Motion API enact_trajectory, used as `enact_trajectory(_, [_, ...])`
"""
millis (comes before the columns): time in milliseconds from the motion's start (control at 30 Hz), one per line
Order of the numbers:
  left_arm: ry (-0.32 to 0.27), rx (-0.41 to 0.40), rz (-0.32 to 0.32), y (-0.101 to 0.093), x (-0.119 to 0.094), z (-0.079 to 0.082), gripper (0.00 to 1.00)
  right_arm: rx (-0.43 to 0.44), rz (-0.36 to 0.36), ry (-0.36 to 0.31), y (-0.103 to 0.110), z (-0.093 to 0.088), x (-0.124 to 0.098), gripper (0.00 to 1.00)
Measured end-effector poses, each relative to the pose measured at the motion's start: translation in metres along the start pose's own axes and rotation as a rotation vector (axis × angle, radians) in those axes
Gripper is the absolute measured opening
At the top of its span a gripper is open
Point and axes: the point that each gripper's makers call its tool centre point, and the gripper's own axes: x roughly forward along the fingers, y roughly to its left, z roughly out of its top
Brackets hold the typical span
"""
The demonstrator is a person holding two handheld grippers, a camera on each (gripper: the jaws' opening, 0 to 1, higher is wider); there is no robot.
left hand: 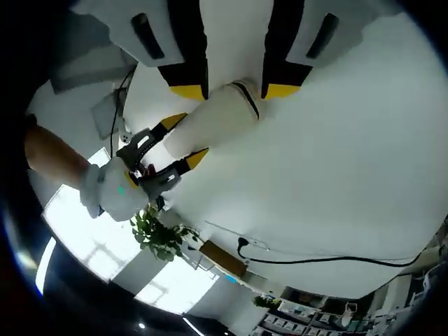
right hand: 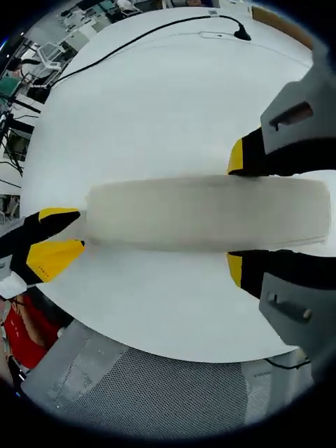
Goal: Arrange the utensils inside the cutlery case until each visible utensil rests in its matching compartment.
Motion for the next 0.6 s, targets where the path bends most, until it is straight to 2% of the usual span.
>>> enact_trajectory(67, [0.024, 0.016, -0.002, 0.001, 0.001, -0.007, 0.4, -0.004, 0.003, 0.002, 0.001, 0.0, 0.0, 0.39])
enact_trajectory(133, [0.073, 0.057, -0.009, -0.002, 0.005, -0.019, 0.42, -0.006, 0.008, 0.002, 0.001, 0.001, 0.001, 0.39])
enact_trajectory(200, [0.089, 0.093, -0.01, -0.004, 0.01, -0.022, 0.46, -0.007, 0.012, 0.003, 0.0, 0.001, 0.001, 0.39])
enact_trajectory(300, [0.103, 0.158, 0.005, -0.004, 0.014, -0.021, 0.49, -0.003, 0.016, 0.011, 0.0, 0.001, 0.001, 0.39])
enact_trajectory(600, [0.128, 0.206, -0.004, -0.007, 0.021, -0.022, 0.49, -0.005, 0.021, 0.032, -0.001, 0.005, 0.003, 0.39])
